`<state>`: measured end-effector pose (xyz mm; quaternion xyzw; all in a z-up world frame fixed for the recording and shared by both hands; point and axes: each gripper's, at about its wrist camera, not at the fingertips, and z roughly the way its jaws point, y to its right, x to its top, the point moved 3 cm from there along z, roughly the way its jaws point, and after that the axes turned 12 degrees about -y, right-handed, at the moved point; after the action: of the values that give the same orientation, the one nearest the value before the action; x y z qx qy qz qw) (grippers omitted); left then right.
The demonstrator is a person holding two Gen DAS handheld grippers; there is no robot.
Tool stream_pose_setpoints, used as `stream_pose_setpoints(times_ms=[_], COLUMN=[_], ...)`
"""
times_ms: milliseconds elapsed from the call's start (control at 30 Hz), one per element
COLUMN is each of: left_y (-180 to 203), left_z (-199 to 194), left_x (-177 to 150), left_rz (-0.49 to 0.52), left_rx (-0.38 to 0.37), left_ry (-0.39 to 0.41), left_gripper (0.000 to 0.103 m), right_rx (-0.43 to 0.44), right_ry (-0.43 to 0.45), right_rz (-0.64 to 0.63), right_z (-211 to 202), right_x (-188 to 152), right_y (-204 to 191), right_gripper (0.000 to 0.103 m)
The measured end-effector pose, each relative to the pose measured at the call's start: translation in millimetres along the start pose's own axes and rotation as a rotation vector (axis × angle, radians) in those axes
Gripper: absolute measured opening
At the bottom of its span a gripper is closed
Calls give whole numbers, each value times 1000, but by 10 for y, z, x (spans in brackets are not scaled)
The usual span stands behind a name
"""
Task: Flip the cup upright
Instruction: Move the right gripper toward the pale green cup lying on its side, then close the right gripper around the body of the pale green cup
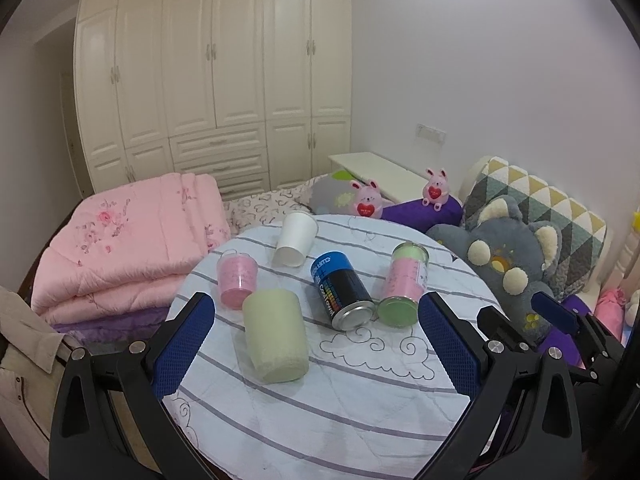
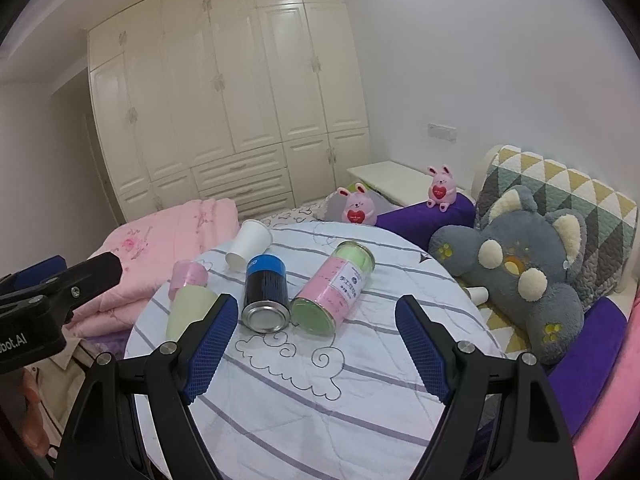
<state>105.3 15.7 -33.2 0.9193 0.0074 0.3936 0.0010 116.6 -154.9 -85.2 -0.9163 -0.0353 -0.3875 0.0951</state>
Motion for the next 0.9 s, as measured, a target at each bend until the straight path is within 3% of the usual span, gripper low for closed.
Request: stream_pose_setpoints(times_ms=[900], left_y=[-603], left_z=[602], left_x=[-32], left_rz=[-79], left_rx=[-2], left_ry=[-117], left_gripper=[103], right_rx=[51], right_ry=[-138], right_rz=[-73], right_z=[703], right_x=[0], right_y=[-455], right_gripper=[82])
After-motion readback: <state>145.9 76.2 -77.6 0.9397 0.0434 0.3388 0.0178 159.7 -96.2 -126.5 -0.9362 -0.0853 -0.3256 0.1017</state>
